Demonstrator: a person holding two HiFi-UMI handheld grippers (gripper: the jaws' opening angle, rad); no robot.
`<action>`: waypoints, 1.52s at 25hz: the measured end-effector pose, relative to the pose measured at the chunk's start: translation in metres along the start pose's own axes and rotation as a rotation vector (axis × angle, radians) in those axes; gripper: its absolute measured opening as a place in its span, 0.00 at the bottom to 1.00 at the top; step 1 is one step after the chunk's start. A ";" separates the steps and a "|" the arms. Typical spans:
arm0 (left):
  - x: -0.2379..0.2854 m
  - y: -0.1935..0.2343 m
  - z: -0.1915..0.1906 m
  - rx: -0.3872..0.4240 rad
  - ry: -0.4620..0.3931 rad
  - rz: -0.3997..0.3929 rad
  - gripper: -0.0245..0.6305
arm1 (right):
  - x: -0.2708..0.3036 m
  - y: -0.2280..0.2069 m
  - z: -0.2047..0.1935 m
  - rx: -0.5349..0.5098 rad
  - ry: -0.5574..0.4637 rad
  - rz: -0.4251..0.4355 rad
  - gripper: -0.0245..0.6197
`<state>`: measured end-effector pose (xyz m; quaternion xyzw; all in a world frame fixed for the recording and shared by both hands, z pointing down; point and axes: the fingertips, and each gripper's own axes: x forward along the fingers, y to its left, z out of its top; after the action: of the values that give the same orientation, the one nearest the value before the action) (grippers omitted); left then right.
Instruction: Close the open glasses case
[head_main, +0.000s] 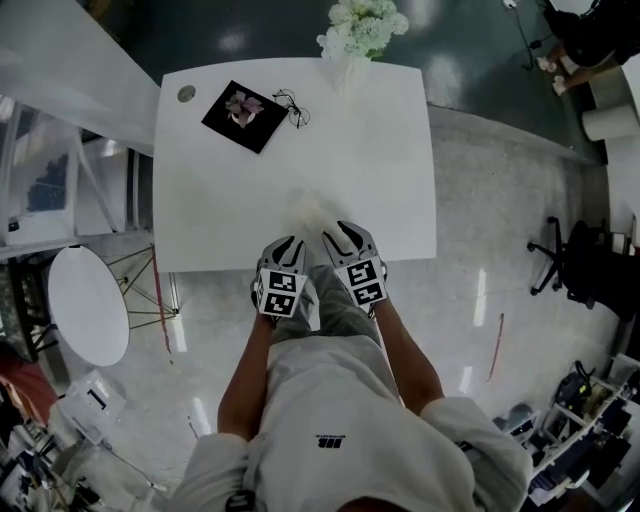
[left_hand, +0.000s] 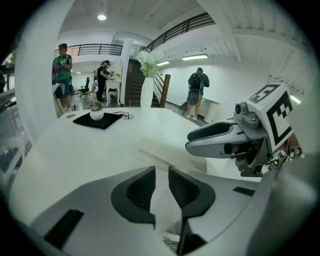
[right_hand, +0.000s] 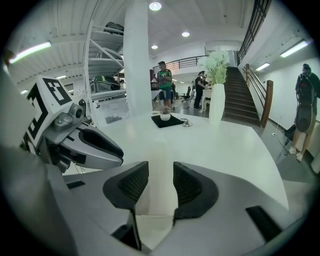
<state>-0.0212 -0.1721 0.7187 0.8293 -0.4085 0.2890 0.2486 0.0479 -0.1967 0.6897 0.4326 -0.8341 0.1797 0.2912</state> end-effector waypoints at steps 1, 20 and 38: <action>-0.005 0.002 0.004 0.006 -0.014 0.001 0.18 | -0.005 0.001 0.004 0.001 -0.011 -0.009 0.28; -0.128 -0.010 0.107 0.231 -0.337 0.000 0.20 | -0.121 0.027 0.101 -0.028 -0.271 -0.166 0.28; -0.136 -0.007 0.107 0.259 -0.342 -0.002 0.20 | -0.126 0.031 0.104 -0.019 -0.282 -0.177 0.28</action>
<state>-0.0538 -0.1648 0.5484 0.8917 -0.4034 0.1939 0.0676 0.0457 -0.1593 0.5278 0.5226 -0.8270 0.0830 0.1900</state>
